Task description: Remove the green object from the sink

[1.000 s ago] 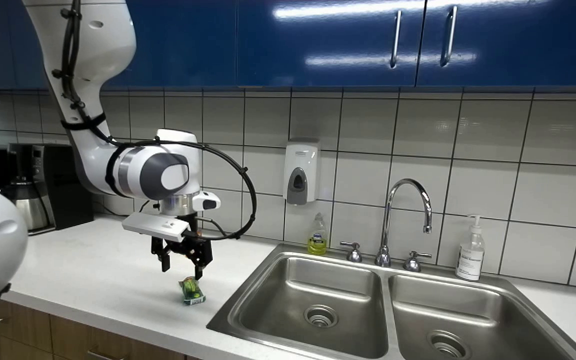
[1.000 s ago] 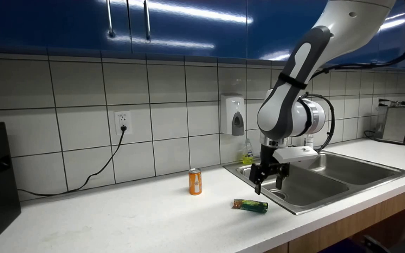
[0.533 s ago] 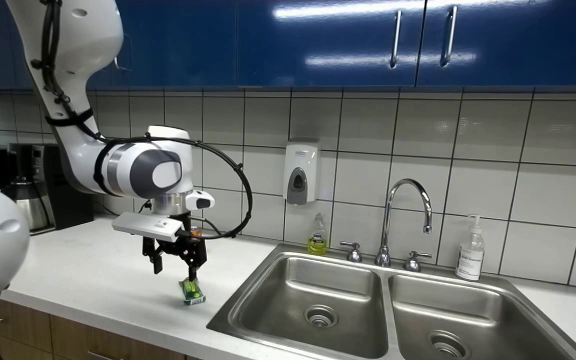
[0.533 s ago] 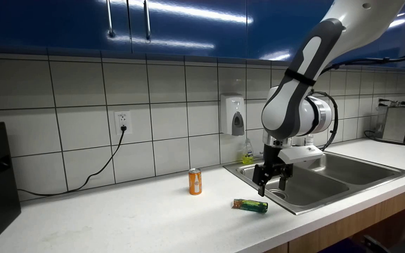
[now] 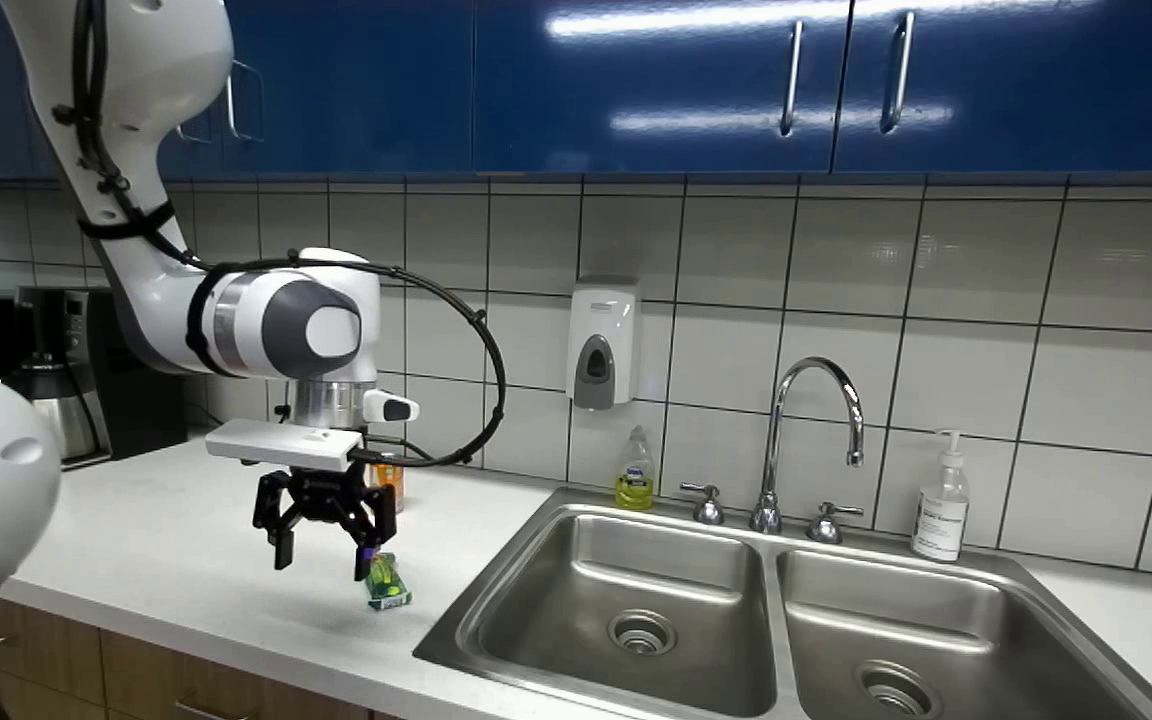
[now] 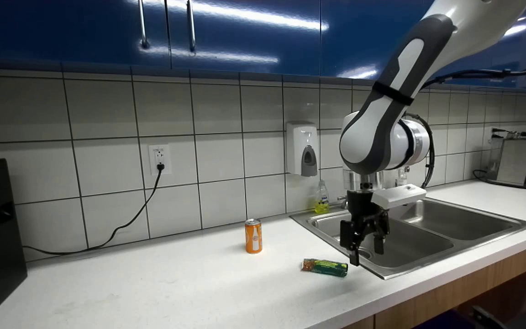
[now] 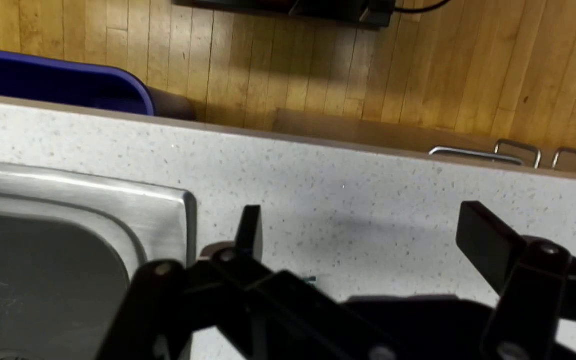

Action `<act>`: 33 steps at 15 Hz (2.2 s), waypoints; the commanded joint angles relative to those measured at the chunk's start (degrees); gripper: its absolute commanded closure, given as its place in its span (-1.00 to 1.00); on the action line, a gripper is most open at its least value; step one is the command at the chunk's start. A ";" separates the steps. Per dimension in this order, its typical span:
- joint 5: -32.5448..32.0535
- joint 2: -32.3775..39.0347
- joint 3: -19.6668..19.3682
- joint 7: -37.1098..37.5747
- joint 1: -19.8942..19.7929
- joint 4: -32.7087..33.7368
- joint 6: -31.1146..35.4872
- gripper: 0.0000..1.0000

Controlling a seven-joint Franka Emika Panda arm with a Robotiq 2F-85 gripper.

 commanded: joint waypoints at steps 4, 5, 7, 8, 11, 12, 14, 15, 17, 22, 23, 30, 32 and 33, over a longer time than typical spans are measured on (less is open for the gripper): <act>-3.56 -4.20 -0.12 -0.10 0.40 0.87 -9.02 -1.00; -3.68 -4.69 -0.11 -0.13 0.44 0.91 -9.45 -1.00; -3.36 -5.82 -0.22 -0.21 0.52 0.76 -9.23 -1.00; -3.19 -6.44 -0.31 -0.46 0.57 0.69 -9.19 -1.00; -3.16 -8.32 -0.36 -0.51 0.65 0.29 -8.85 -1.00; -3.14 -8.88 -0.40 -0.53 0.67 0.19 -8.74 -1.00; -3.09 -9.74 -0.51 -0.84 0.74 0.19 -8.98 -1.00; -3.06 -10.26 -0.56 -0.94 0.76 0.09 -8.93 -1.00; -3.16 -10.97 -0.59 -1.03 0.77 0.06 -9.01 -1.00; -2.74 -9.49 -0.54 -0.07 0.71 0.69 -7.30 -1.00; -2.74 -9.70 -0.54 -0.07 0.72 0.65 -7.31 -1.00; -2.74 -10.00 -0.54 -0.09 0.78 0.52 -7.35 -1.00; -2.74 -10.00 -0.54 -0.09 0.80 0.52 -7.35 -1.00; -2.74 -10.00 -0.54 -0.09 0.80 0.52 -7.35 -1.00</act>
